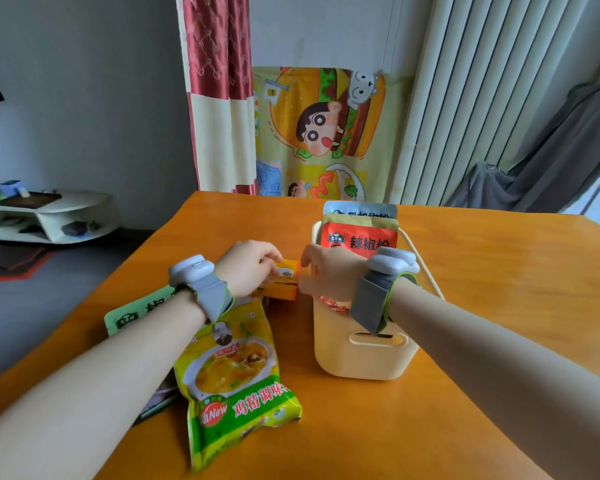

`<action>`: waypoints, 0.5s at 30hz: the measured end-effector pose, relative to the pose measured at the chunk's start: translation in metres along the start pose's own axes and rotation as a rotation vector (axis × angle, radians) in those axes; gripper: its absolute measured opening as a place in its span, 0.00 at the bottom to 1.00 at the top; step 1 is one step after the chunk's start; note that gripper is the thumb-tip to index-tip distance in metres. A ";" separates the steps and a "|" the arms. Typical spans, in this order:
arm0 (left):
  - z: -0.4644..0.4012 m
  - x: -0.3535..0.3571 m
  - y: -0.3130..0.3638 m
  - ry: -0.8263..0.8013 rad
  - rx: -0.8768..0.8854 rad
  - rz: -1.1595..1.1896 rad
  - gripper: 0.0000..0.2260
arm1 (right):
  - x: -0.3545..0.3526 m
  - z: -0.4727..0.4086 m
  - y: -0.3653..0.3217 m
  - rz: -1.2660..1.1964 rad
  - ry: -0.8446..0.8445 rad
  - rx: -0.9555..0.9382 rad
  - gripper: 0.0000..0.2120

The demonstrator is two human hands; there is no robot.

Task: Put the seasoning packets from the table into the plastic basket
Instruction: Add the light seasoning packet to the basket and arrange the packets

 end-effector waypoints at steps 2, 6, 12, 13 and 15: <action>0.010 -0.003 -0.009 0.021 0.049 -0.168 0.13 | -0.004 0.001 0.003 0.012 0.056 0.022 0.20; 0.026 -0.002 -0.032 -0.019 0.035 -0.261 0.14 | -0.009 0.010 0.029 -0.014 0.153 0.144 0.18; 0.047 -0.016 -0.070 0.054 -0.078 -0.095 0.13 | -0.016 0.031 -0.030 0.293 0.354 -0.056 0.11; 0.052 -0.019 -0.076 0.079 -0.106 -0.066 0.13 | -0.010 0.035 -0.048 0.265 0.374 -0.127 0.10; 0.062 -0.021 -0.090 0.110 -0.159 -0.020 0.12 | 0.015 0.031 -0.067 0.122 0.305 -0.172 0.11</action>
Point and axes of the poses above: each hand's wrist, its own z-axis away from the middle knuckle, its own x-axis out of the palm, y = z × x, the point moved 8 cm from there along -z, towards the middle knuckle, and after that the axes turned 12 degrees about -x, right-handed, at the moved point
